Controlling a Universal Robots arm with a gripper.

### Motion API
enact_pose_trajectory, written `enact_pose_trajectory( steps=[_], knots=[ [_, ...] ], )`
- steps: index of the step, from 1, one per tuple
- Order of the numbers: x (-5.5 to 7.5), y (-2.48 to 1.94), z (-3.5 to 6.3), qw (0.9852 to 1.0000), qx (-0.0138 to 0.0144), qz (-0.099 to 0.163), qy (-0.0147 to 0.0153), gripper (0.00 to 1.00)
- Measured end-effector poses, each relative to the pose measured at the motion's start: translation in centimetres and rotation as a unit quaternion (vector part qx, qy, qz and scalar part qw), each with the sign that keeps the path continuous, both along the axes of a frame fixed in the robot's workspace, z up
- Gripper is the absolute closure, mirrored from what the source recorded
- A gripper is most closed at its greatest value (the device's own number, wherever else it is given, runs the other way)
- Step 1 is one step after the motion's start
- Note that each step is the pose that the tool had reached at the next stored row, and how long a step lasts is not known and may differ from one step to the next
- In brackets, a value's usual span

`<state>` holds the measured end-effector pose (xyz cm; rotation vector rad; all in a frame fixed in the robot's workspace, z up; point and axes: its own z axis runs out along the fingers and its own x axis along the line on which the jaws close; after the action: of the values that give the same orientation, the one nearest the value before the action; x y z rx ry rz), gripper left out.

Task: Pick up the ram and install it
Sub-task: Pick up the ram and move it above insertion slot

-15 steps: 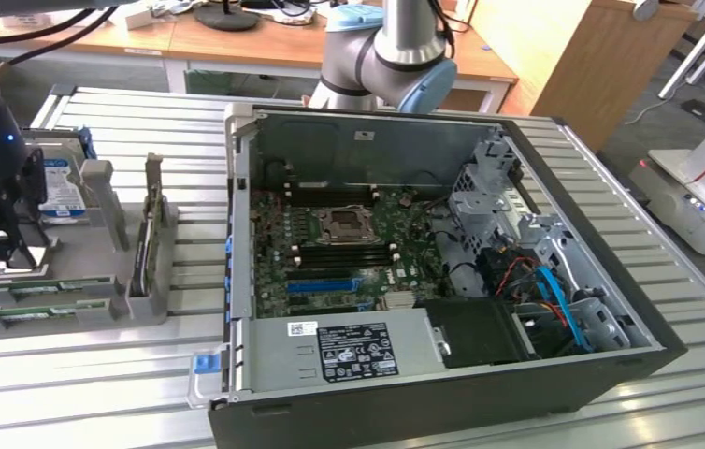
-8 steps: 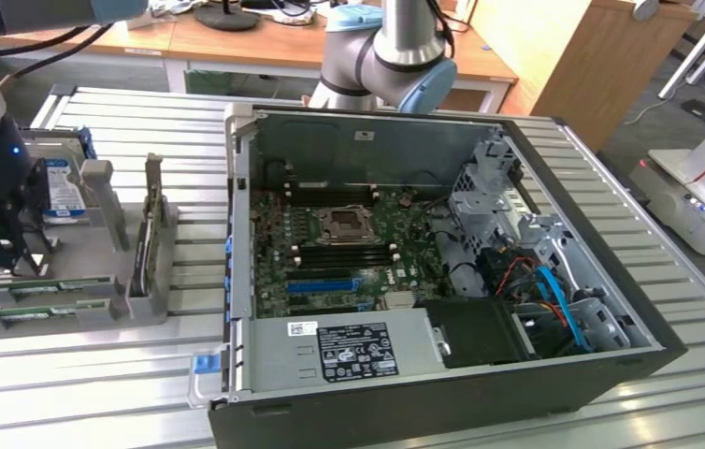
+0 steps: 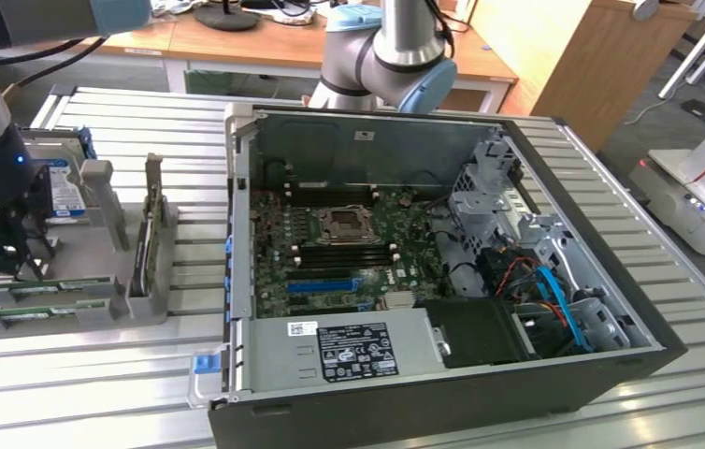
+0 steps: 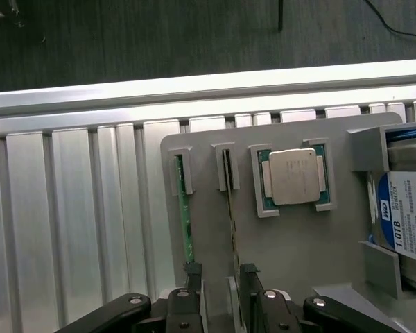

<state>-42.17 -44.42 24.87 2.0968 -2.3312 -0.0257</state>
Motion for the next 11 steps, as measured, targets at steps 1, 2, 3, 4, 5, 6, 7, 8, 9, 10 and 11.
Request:
enact_pose_trajectory(
  steps=[1,2,3,4,5,6,7,8,9,10,11],
  knots=[
    [0.0,-0.09,-0.01,1.0000,0.0002,0.000,-0.0001,0.64],
    [0.0,-0.26,-0.01,1.0000,0.0004,0.000,-0.0001,0.64],
    [0.0,-0.46,-0.01,1.0000,0.0006,0.000,0.0000,0.64],
    [0.0,-0.69,-0.01,1.0000,0.0008,0.001,0.0000,0.64],
    [-0.1,-0.88,-0.02,1.0000,0.0010,0.001,-0.0001,0.64],
    [-0.1,-1.08,-0.03,1.0000,0.0011,0.001,0.0000,0.64],
    [-0.1,-1.28,-0.03,1.0000,0.0011,0.001,0.0000,0.64],
    [-0.1,-1.45,-0.03,1.0000,0.0012,0.001,0.0000,0.64],
    [-0.1,-1.57,-0.04,1.0000,0.0012,0.001,0.0000,0.64],
    [-0.1,-1.64,-0.05,1.0000,0.0013,0.001,0.0000,0.64],
    [-0.1,-1.64,-0.05,1.0000,0.0013,0.002,0.0000,0.64]
  ],
)
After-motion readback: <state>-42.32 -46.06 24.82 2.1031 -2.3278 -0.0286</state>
